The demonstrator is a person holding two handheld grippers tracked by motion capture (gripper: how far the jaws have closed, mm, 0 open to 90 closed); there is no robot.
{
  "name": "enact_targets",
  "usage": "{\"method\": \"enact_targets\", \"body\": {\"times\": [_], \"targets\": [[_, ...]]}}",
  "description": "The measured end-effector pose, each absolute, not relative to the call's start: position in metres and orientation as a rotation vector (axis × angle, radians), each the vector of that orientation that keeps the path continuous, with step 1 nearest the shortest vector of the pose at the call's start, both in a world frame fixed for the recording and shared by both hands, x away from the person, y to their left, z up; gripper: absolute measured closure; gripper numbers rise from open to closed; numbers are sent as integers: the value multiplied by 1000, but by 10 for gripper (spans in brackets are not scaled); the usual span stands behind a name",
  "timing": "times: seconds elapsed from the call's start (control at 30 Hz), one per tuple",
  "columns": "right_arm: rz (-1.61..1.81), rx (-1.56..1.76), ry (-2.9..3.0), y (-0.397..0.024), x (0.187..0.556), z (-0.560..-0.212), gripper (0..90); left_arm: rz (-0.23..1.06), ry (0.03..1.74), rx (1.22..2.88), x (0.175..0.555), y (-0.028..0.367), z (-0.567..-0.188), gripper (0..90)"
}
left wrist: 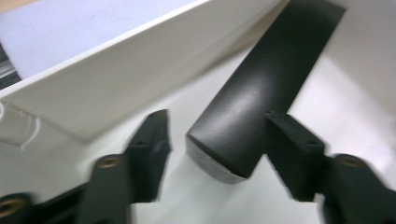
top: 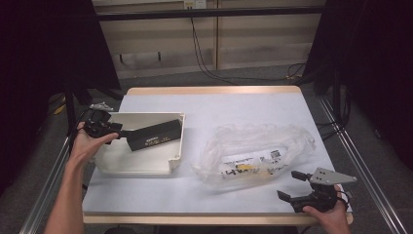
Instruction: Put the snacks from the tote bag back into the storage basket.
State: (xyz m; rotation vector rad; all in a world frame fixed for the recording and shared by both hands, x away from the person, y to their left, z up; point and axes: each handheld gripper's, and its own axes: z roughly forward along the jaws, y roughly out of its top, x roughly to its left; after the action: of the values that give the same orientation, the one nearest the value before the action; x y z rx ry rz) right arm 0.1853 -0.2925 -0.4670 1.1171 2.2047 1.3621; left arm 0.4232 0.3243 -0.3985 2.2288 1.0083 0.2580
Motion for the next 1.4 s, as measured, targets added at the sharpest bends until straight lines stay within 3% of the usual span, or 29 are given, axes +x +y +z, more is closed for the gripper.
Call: {"method": "enact_targets", "body": {"times": [0.27, 0.43, 1.4], "targets": [[1361, 1111, 2209, -292, 186, -467, 103, 248, 915, 2232, 403, 315, -393, 766], [1361, 1117, 2208, -292, 185, -467, 103, 255, 904, 2235, 387, 305, -395, 898], [1361, 1111, 2222, -291, 186, -468, 102, 248, 994, 2320, 401, 275, -437, 900]]}}
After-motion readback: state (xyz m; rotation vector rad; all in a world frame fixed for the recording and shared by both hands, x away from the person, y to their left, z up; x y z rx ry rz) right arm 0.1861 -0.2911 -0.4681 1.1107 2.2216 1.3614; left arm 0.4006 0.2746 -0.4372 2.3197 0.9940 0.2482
